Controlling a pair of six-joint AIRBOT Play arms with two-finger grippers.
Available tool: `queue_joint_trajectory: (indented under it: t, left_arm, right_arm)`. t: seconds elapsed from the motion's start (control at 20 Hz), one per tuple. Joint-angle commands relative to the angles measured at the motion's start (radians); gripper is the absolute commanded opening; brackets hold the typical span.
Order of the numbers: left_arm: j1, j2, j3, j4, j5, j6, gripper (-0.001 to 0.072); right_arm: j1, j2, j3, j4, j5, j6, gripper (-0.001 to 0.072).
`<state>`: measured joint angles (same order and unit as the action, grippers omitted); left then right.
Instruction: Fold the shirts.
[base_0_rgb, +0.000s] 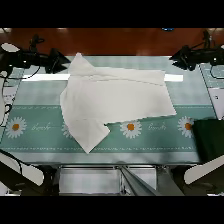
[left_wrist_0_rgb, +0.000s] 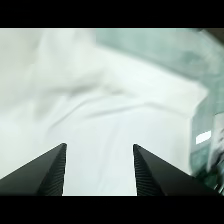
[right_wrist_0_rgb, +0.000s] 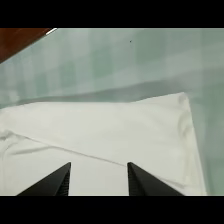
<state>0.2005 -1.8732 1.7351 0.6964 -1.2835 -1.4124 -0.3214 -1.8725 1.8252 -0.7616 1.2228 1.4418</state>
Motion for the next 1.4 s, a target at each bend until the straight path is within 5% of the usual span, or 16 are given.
queue_joint_trajectory:
  t: [0.0, 0.2, 0.35, 0.55, 1.15, 1.2, 1.25, 1.35]
  left_arm:
    - [0.082, 0.079, -0.016, 0.346, -0.337, -0.075, 0.0509]
    - [0.205, 0.441, -0.41, 0.492, -0.139, -0.055, 0.0507]
    - [0.328, 0.67, -0.851, 0.291, -0.021, -0.001, 0.0507]
    - [0.367, 0.79, -1.241, 0.08, 0.064, 0.07, 0.0507]
    - [0.066, 0.676, -1.371, -0.174, 0.373, 0.092, 0.05]
    - [0.054, 0.652, -1.36, -0.174, 0.375, 0.094, 0.0396]
    - [0.053, 0.635, -1.344, -0.174, 0.367, 0.123, 0.0087]
    - [0.057, 0.634, -1.305, -0.173, 0.352, 0.163, 0.0016]
  right_arm:
    - [-0.099, 0.047, 0.002, -0.013, 0.117, -0.008, 0.0412]
    - [-0.244, 0.2, -0.19, -0.145, 0.233, -0.064, 0.0412]
    - [-0.317, 0.383, -0.584, -0.163, 0.059, -0.094, 0.0412]
    - [-0.357, 0.503, -0.883, 0.01, -0.058, -0.225, 0.0412]
    - [-0.355, 0.505, -0.915, 0.072, 0.003, -0.27, 0.0412]
    - [-0.355, 0.505, -0.915, 0.071, 0.003, -0.272, 0.0412]
    - [-0.355, 0.505, -0.915, 0.071, 0.002, -0.275, 0.0412]
    - [-0.355, 0.502, -0.915, 0.044, -0.003, -0.282, 0.0412]
